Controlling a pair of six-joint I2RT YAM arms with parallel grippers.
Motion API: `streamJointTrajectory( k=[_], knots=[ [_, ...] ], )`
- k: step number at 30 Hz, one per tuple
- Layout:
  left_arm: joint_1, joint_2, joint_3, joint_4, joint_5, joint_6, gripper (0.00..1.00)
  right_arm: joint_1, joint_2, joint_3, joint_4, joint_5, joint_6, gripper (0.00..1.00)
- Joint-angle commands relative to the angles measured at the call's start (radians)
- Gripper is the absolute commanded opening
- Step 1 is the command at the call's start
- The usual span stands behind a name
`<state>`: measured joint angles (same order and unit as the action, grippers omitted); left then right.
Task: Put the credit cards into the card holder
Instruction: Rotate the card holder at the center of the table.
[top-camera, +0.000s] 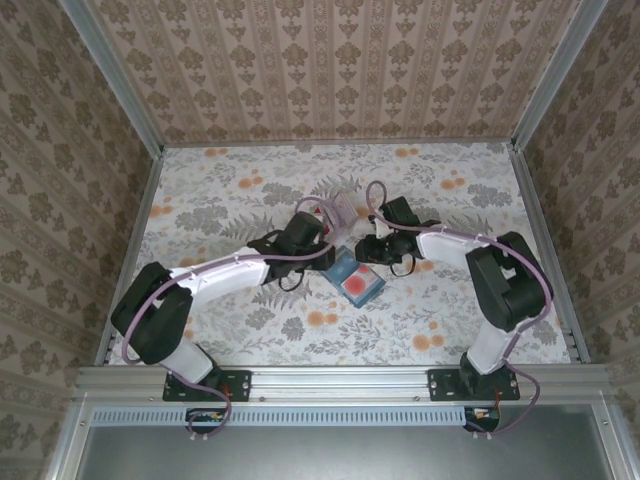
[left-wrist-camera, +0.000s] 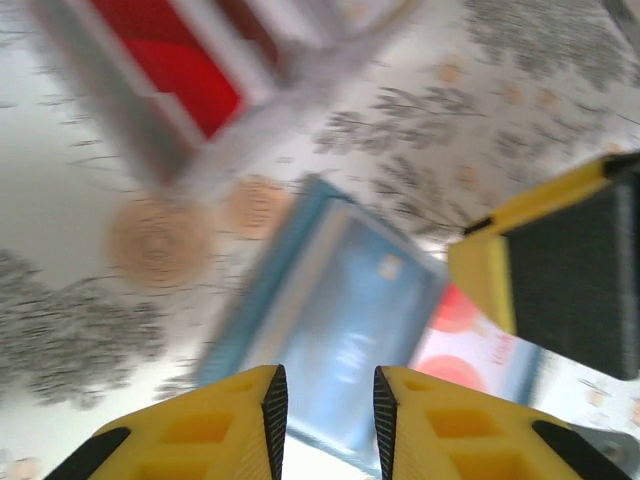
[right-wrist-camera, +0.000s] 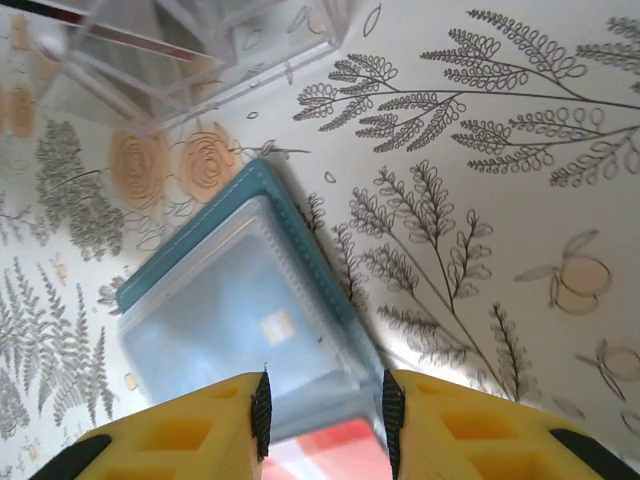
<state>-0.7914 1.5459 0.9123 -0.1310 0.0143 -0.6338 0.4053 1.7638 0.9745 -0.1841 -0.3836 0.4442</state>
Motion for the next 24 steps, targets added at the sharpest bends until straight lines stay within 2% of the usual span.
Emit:
streamJointTrajectory(
  k=[1, 4, 10, 16, 24],
  knots=[
    [0.098, -0.038, -0.043, 0.028, 0.056, -0.041, 0.31, 0.017, 0.072, 0.069, 0.000, -0.037, -0.027, 0.37],
    [0.178, -0.068, -0.105, 0.119, 0.117, -0.062, 0.32, 0.048, 0.104, 0.114, -0.024, -0.006, -0.053, 0.37],
    [0.248, -0.115, -0.151, 0.131, 0.129, -0.055, 0.32, 0.107, 0.173, 0.169, -0.037, -0.013, -0.064, 0.37],
    [0.269, -0.142, -0.181, 0.131, 0.119, -0.042, 0.33, 0.162, 0.161, 0.182, -0.058, -0.021, -0.072, 0.37],
    [0.270, -0.093, -0.162, 0.155, 0.134, -0.027, 0.33, 0.139, 0.014, 0.225, -0.148, 0.053, -0.101, 0.37]
  ],
)
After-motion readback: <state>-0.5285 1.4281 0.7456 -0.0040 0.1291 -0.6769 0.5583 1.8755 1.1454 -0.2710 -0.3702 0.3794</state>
